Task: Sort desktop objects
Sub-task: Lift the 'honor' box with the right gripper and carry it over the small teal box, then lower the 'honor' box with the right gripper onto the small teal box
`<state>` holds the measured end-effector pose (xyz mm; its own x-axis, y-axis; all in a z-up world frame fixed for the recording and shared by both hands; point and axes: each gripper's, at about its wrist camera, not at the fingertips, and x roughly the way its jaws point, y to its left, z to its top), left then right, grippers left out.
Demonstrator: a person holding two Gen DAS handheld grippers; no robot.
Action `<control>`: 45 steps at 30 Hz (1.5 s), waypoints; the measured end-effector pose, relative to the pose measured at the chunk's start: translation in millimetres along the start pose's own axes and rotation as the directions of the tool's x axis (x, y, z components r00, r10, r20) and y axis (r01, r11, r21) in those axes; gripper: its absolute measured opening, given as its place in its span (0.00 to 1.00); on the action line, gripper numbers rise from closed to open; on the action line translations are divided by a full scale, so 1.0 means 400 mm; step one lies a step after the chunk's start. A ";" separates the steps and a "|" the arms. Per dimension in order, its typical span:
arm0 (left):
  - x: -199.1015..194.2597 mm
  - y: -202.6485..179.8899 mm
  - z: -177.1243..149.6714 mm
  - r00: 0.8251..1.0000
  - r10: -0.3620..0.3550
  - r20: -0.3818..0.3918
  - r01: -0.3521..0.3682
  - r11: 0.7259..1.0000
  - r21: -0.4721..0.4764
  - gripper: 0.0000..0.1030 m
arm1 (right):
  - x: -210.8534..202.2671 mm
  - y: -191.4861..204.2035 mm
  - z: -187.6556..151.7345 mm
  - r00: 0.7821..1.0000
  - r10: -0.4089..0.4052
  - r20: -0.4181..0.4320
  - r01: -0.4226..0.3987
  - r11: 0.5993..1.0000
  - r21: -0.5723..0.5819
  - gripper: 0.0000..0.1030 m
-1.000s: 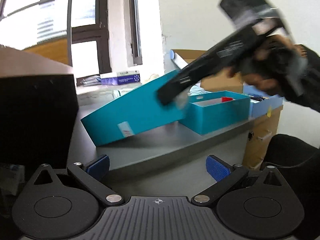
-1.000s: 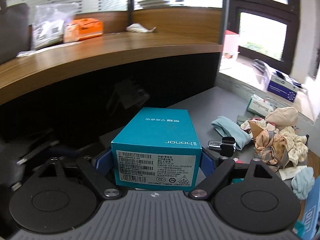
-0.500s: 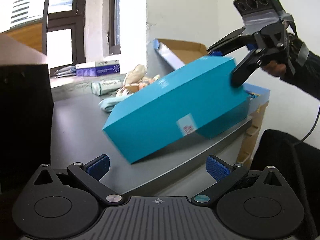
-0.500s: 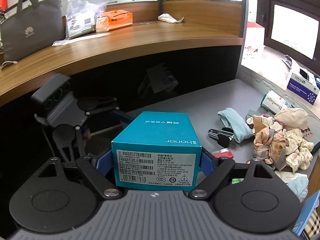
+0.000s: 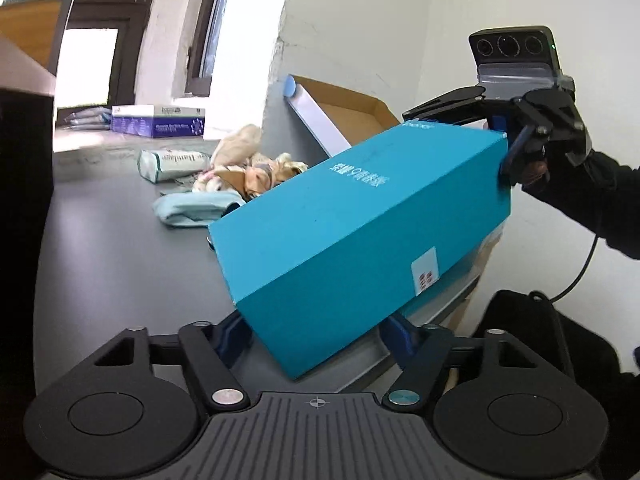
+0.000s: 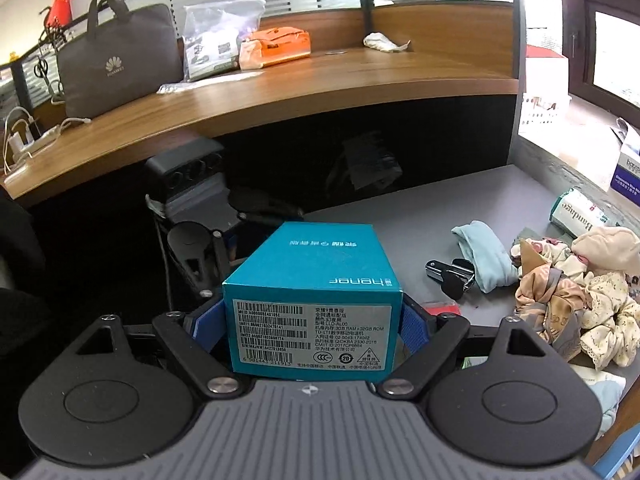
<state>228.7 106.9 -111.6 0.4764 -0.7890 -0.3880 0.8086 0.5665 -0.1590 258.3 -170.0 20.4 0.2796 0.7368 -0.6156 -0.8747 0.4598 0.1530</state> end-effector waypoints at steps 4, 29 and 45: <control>-0.009 -0.027 0.005 0.999 0.030 0.042 -0.030 1.000 0.000 0.69 | -0.020 -0.008 -0.009 1.000 0.006 0.014 -0.006 1.000 0.012 0.87; 0.066 -0.233 0.225 0.998 0.054 -0.012 -0.048 0.952 0.303 0.70 | -0.281 -0.064 -0.038 0.999 0.018 -0.034 -0.020 0.997 -0.076 0.87; 0.152 -0.245 0.203 0.986 0.093 -0.139 -0.044 0.947 0.318 0.70 | -0.249 -0.125 -0.141 0.993 0.051 -0.108 -0.060 0.994 -0.086 0.87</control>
<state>206.3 -15.7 -46.0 0.4965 -0.6921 -0.5239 0.8547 0.4953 0.1556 252.0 -294.3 30.4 0.1904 0.7012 -0.6871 -0.9208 0.3702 0.1227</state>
